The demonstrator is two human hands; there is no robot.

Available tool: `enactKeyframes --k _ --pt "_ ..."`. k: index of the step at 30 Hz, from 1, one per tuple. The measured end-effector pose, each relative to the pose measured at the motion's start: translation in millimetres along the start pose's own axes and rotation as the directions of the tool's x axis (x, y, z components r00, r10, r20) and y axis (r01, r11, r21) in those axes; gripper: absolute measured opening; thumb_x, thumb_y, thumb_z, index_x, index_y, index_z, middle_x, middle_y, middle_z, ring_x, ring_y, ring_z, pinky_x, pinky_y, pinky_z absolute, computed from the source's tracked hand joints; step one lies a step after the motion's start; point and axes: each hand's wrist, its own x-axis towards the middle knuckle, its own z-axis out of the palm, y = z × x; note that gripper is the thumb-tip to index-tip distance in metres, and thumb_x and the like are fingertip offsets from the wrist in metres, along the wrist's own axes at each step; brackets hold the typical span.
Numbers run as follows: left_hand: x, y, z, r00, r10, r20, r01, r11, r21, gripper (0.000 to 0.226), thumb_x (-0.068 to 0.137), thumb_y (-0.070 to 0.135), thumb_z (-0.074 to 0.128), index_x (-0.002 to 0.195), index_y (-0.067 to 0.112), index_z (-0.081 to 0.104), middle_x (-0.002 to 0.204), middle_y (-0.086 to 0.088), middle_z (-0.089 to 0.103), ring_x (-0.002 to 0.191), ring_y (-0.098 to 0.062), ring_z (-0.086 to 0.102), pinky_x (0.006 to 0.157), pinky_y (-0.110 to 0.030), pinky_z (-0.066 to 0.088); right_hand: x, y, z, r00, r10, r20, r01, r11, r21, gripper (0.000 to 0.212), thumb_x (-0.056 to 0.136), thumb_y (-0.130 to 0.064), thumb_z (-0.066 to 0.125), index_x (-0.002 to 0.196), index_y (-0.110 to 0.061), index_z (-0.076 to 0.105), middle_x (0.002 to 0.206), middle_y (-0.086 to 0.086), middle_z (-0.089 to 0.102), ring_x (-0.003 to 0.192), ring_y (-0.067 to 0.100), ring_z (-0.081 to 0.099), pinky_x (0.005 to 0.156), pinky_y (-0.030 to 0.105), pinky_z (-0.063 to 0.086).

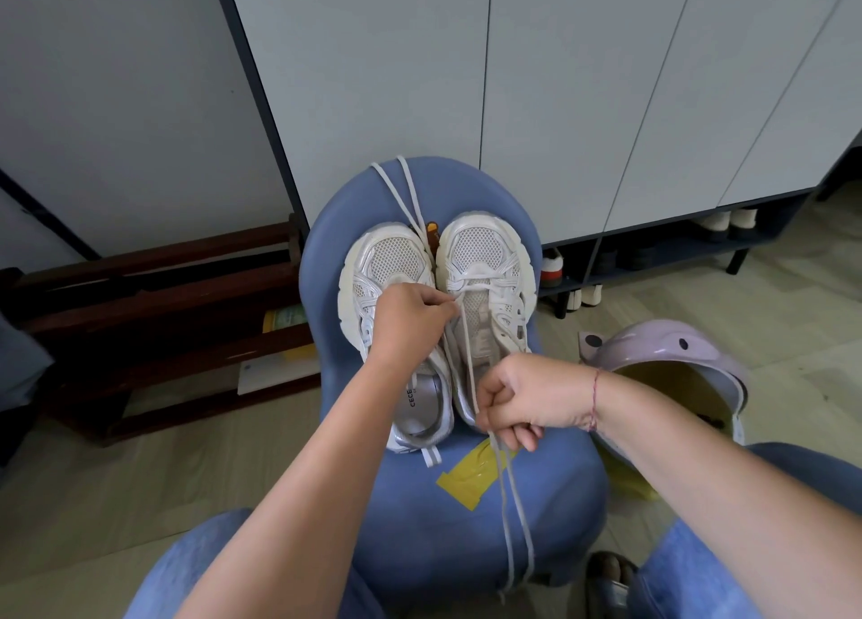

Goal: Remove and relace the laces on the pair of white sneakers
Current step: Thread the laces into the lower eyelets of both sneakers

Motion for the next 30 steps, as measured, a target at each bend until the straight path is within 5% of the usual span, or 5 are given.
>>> enactKeyframes --k 12,18,22,27,30 --pt "-6 1 -3 0.998 0.059 0.021 -0.058 0.997 -0.050 0.011 0.090 0.023 0.072 0.095 0.014 0.077 0.071 0.010 0.067 0.054 0.008 0.056 0.055 -0.004 0.040 -19 -4 -13 0.990 -0.096 -0.102 0.122 0.947 0.296 0.015 0.093 -0.007 0.055 0.077 -0.008 0.056 0.072 0.001 0.063 0.064 0.009 0.058 0.062 0.018 0.048" --pt "-22 6 -5 0.998 0.058 0.018 -0.054 0.986 -0.159 0.022 0.097 0.023 0.061 0.088 0.006 0.072 0.068 0.000 0.065 0.058 -0.009 0.056 0.064 -0.025 0.051 -45 -14 -24 0.979 -0.164 -0.118 0.200 0.700 0.685 0.017 0.090 -0.018 0.055 0.081 -0.004 0.052 0.076 0.014 0.062 0.059 0.019 0.060 0.061 0.030 0.055" --pt "-42 15 -2 0.964 -0.033 0.263 0.129 0.924 -0.359 0.032 0.102 0.027 0.052 0.092 0.003 0.070 0.078 -0.009 0.071 0.053 -0.010 0.060 0.053 -0.022 0.052 -61 -21 -26 0.975 -0.152 -0.159 0.220 0.638 0.738 0.019 0.087 -0.022 0.045 0.083 -0.005 0.053 0.067 0.009 0.057 0.047 0.012 0.051 0.052 0.026 0.051" --pt "-67 20 15 0.754 0.009 0.657 0.366 0.825 -0.431 0.051 0.096 0.055 0.039 0.095 0.012 0.067 0.081 -0.001 0.073 0.088 -0.020 0.069 0.094 -0.035 0.054 -62 -23 -18 0.952 -0.180 -0.247 0.305 0.558 0.772 0.019 0.087 -0.018 0.047 0.086 -0.003 0.059 0.067 0.007 0.056 0.050 0.011 0.051 0.054 0.025 0.052" --pt "-74 21 20 0.718 0.037 0.695 0.376 0.819 -0.432 0.045 0.098 0.047 0.040 0.104 0.008 0.063 0.070 0.001 0.068 0.072 -0.018 0.067 0.085 -0.031 0.055 -57 -20 -26 0.892 -0.060 -0.448 0.421 0.467 0.777 0.018 0.091 -0.014 0.046 0.088 -0.002 0.059 0.065 0.006 0.055 0.050 0.012 0.052 0.050 0.024 0.053"
